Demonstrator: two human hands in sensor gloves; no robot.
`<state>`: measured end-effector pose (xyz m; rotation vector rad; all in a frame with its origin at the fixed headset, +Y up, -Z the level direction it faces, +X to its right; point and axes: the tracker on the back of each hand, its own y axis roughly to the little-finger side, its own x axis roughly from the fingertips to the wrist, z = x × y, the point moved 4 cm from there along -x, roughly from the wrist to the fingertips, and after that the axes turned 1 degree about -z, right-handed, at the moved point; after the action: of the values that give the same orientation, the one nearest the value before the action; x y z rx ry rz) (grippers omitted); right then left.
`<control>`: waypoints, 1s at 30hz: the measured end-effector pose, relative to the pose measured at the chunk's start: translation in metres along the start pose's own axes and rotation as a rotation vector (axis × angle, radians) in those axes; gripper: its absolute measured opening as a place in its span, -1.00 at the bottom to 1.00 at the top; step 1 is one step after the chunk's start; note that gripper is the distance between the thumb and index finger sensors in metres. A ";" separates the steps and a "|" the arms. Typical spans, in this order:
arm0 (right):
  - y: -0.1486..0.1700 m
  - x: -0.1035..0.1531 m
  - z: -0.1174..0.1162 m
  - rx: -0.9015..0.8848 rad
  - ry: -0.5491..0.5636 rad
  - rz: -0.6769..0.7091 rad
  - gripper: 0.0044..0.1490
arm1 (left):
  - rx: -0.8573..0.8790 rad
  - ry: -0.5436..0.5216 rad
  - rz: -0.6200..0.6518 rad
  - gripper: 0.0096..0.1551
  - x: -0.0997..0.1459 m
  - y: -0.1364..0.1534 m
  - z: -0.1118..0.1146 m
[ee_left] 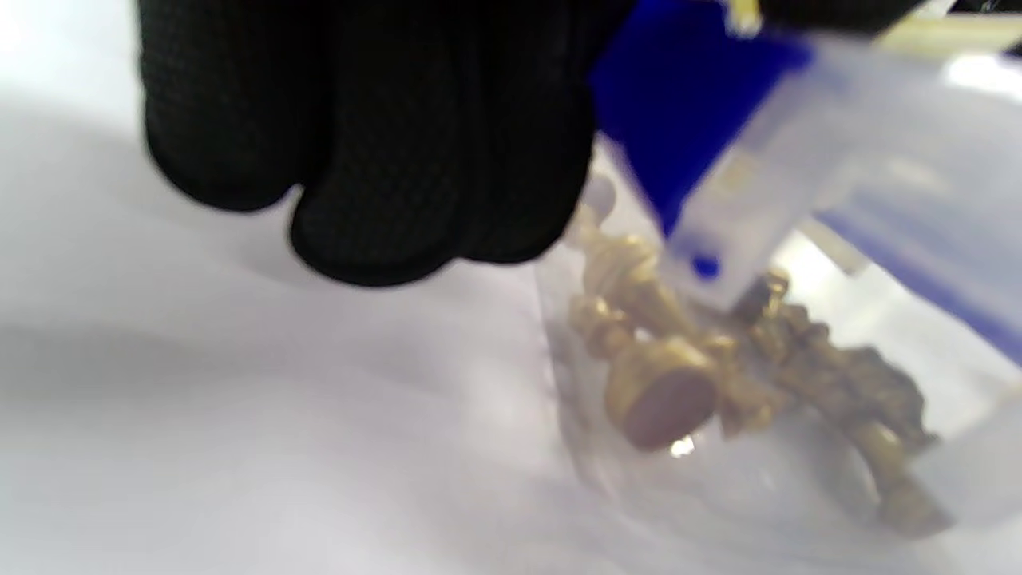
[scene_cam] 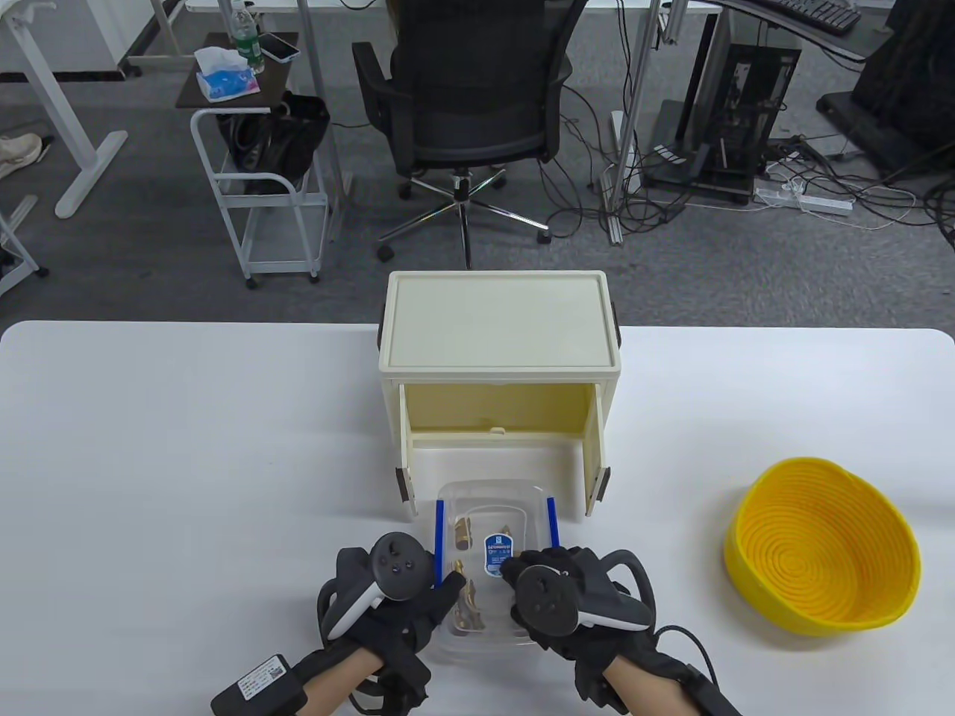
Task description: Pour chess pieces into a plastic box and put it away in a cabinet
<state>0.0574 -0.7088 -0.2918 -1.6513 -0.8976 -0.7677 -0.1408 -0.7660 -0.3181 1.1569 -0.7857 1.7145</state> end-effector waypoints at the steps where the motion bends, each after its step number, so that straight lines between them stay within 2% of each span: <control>1: 0.004 0.001 0.004 -0.048 0.018 -0.008 0.16 | -0.004 -0.035 -0.006 -0.12 0.003 0.002 -0.008; 4: 0.020 0.007 0.017 -0.188 0.167 -0.064 0.16 | 0.019 -0.185 0.025 -0.09 0.012 0.007 -0.037; 6: 0.038 0.013 0.027 -0.244 0.252 -0.160 0.14 | 0.008 -0.285 0.036 -0.09 0.023 0.012 -0.061; 8: 0.053 0.017 0.029 -0.286 0.258 -0.244 -0.12 | -0.011 -0.347 0.047 -0.08 0.029 0.016 -0.075; 9: 0.064 0.018 0.027 -0.333 0.231 -0.303 0.26 | -0.026 -0.387 0.045 -0.08 0.033 0.018 -0.084; 10: 0.072 0.019 0.024 -0.383 0.199 -0.353 0.31 | -0.038 -0.410 0.050 -0.08 0.036 0.020 -0.089; 11: 0.082 0.020 0.016 -0.467 0.144 -0.412 0.01 | -0.044 -0.418 0.064 -0.08 0.037 0.021 -0.093; 15: 0.102 0.012 -0.022 -0.814 -0.034 -0.447 0.23 | -0.020 -0.420 0.075 -0.09 0.038 0.028 -0.098; 18: 0.106 0.005 -0.042 -0.992 -0.039 -0.454 0.26 | -0.002 -0.389 0.078 -0.10 0.034 0.030 -0.096; 20: 0.107 0.001 -0.050 -1.012 -0.015 -0.461 0.24 | -0.011 -0.384 0.080 -0.10 0.033 0.029 -0.094; 25: 0.103 -0.009 -0.063 -1.029 -0.046 -0.459 0.17 | -0.025 -0.372 0.081 -0.11 0.030 0.029 -0.091; 26: 0.102 -0.011 -0.067 -1.065 -0.067 -0.453 0.55 | -0.023 -0.369 0.080 -0.12 0.030 0.029 -0.091; 30: 0.102 -0.013 -0.075 -1.151 -0.102 -0.440 0.56 | -0.017 -0.366 0.071 -0.12 0.029 0.032 -0.091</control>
<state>0.1343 -0.8008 -0.3344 -2.5119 -0.9606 -1.7271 -0.2076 -0.6916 -0.3247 1.4689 -1.0713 1.5680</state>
